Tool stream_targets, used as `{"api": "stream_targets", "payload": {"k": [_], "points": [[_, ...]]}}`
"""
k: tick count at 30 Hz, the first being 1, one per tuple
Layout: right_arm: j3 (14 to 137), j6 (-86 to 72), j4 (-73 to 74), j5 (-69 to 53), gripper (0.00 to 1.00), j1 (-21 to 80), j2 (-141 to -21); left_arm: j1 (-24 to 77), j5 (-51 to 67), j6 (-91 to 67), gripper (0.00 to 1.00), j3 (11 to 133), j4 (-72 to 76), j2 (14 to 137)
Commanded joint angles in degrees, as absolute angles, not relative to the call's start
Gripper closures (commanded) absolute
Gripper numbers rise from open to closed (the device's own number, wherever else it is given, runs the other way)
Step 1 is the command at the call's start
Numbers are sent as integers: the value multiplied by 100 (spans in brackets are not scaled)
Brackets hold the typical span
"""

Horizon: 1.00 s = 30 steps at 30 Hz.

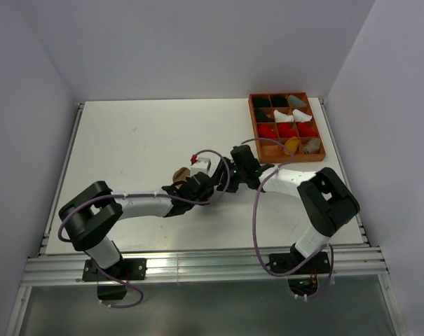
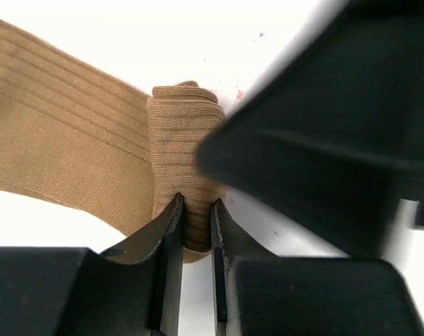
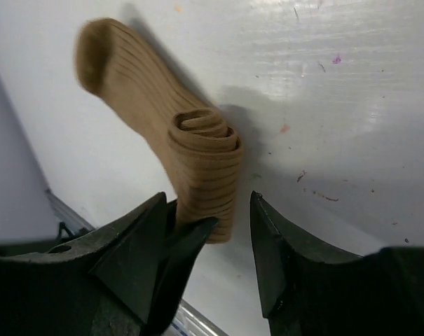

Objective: Roll the socks
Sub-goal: Roll the sock at the center of the board.

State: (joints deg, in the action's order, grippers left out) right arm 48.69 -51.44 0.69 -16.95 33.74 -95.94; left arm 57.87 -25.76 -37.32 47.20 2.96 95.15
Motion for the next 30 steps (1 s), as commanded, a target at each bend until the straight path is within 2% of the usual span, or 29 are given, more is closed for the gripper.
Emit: {"api": "stream_targets", "payload": {"k": [1, 6, 14, 30], "points": [[4318, -5536, -1141, -1732, 42, 3217, -8905, 5371, -1024, -4174, 95, 4448, 281, 9185], [3684, -5757, -2152, -1670, 41, 3111, -8666, 4607, 253, -4447, 94, 4167, 571, 9123], [3208, -5967, -3566, -1898, 41, 3138, -9096, 3658, 1677, -4737, 92, 3973, 1010, 9483], [3084, -6372, -5247, -2136, 41, 3226, -10493, 2830, 2408, -4641, 89, 4061, 1011, 10414]]}}
